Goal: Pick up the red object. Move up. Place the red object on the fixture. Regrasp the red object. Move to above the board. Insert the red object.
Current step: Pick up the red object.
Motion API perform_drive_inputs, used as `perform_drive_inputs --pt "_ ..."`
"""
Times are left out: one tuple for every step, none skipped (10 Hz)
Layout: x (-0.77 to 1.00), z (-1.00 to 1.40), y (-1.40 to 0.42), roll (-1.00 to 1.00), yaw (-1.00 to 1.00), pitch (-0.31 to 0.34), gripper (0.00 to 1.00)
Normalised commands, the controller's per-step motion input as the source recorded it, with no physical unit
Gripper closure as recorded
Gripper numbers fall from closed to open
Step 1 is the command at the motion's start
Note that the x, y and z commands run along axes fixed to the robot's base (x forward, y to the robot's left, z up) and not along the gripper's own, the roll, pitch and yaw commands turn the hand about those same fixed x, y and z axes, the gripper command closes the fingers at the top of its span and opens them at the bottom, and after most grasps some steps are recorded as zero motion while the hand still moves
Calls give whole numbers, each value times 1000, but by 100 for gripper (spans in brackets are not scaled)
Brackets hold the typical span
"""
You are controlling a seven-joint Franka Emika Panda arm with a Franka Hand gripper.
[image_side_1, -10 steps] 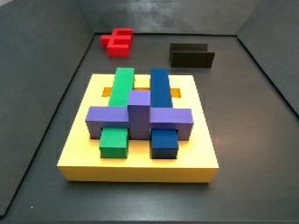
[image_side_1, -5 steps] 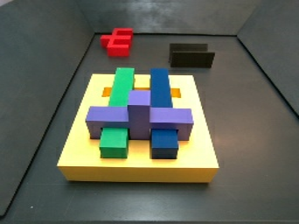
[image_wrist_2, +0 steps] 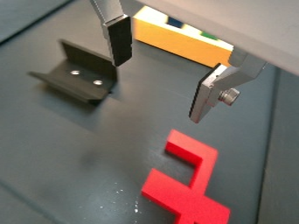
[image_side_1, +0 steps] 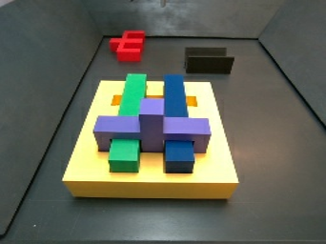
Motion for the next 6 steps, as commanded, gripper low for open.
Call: perform_drive_inputs --pt "-357 -186 69 -41 -763 -119 0" --pt "-363 -174 94 -39 -740 -124 0" --pt "-437 -183 140 -60 -660 -151 0" --pt "-591 -197 200 -80 -546 -186 0" --pt "-591 -177 203 -73 -549 -189 0" --pt "-589 -160 211 -63 -549 -194 0"
